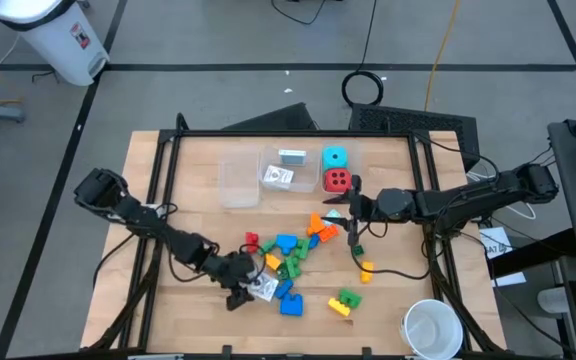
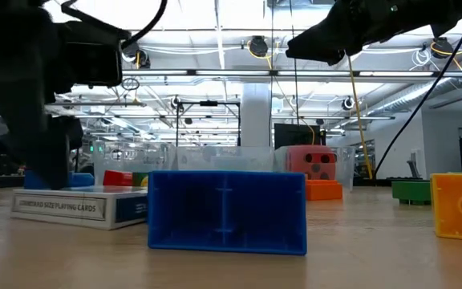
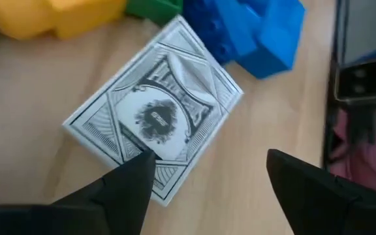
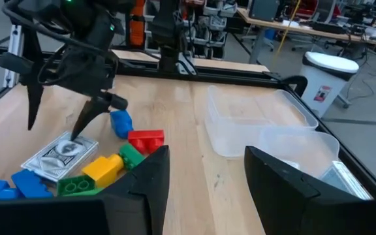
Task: Pick & Place Toys
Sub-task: Put the black deck of cards into the middle transparent bin
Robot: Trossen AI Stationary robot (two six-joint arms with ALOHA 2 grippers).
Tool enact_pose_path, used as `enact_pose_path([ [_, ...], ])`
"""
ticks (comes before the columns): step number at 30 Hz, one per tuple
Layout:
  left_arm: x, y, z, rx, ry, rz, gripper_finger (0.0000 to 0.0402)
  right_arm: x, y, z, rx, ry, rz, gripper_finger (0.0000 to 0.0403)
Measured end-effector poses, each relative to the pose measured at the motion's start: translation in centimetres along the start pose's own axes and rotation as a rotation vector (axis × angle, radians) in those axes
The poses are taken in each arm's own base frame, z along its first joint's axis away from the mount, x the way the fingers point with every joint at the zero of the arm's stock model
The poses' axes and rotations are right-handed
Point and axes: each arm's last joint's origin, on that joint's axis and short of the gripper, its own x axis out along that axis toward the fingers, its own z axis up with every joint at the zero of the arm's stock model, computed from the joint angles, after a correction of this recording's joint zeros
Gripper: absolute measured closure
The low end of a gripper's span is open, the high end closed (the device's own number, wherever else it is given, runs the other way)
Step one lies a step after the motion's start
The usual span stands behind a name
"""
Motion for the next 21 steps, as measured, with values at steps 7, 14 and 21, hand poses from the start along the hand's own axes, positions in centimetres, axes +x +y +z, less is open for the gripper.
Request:
enact_pose_path([
  [7, -1.1, -1.2, 1.6, 0.381, -0.066, -0.04, 0.0108, 0.0, 0.0, 0.0, 0.0, -0.002, 0.001, 0.0238],
  [14, -2.9, -3.8, 4.2, 0.561, -0.076, 0.255, 0.0133, 0.0, 0.0, 0.1, -0.001, -0.007, 0.0, 0.0239],
  [21, -3.1, -5.9, 5.6, 0.656, -0.077, 0.249, 0.0142, 0.0, 0.0, 0.1, -0.009, -0.009, -0.002, 0.024],
])
